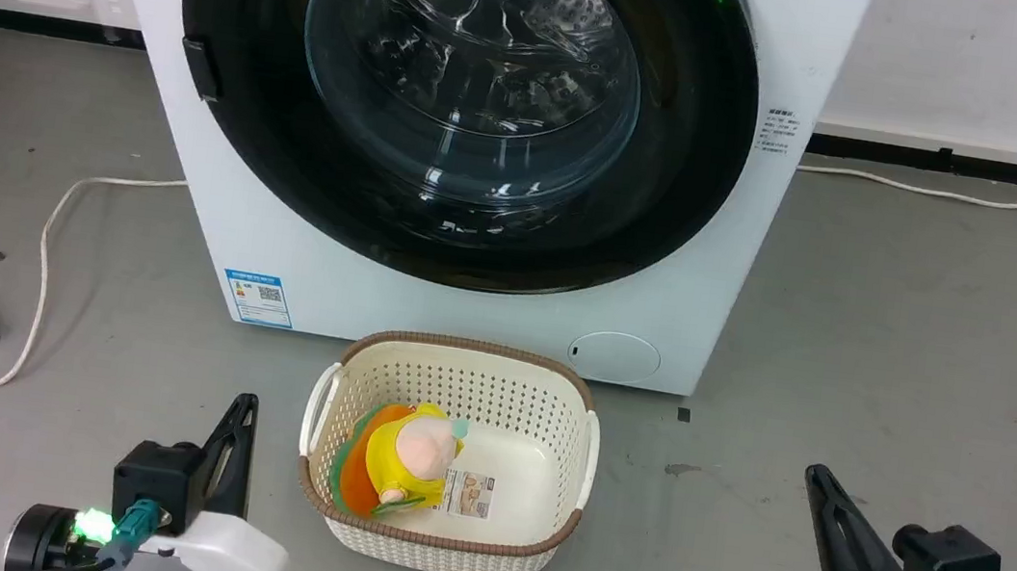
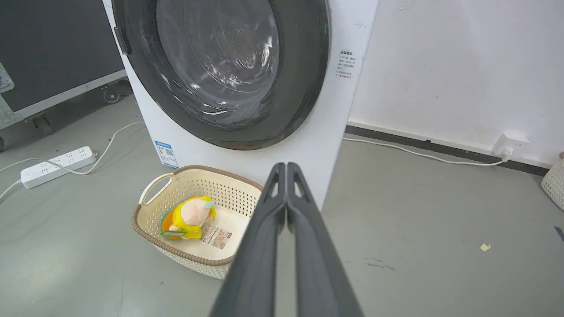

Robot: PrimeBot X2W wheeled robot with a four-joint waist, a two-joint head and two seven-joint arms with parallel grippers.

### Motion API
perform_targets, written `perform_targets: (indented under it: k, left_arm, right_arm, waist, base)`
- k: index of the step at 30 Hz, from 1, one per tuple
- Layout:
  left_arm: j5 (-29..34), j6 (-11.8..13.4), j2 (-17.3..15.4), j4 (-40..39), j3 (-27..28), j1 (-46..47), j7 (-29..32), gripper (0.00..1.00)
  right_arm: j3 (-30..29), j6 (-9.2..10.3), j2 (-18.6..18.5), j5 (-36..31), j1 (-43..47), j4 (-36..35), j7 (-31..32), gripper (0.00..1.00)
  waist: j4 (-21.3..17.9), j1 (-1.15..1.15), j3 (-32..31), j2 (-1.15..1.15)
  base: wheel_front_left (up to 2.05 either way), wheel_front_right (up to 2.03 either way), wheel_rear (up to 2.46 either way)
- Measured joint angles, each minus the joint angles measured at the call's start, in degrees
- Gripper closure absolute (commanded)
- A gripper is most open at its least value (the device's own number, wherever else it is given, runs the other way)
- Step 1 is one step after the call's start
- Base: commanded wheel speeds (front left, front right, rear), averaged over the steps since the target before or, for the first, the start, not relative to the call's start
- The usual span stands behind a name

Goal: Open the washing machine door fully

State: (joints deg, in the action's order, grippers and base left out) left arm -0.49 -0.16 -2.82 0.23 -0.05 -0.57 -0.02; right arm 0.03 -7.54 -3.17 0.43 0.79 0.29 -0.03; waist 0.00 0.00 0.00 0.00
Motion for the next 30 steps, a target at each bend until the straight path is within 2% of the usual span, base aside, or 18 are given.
perform_targets:
  k: [30]
  left_arm:
    - [0.3,0.0,0.0,0.0,0.0,0.0,0.0,1.0]
  right_arm:
    - [0.0,0.0,0.0,0.0,0.0,0.0,0.0,1.0]
  waist:
    - [0.0,0.0,0.0,0.0]
  base:
    - [0.0,0.0,0.0]
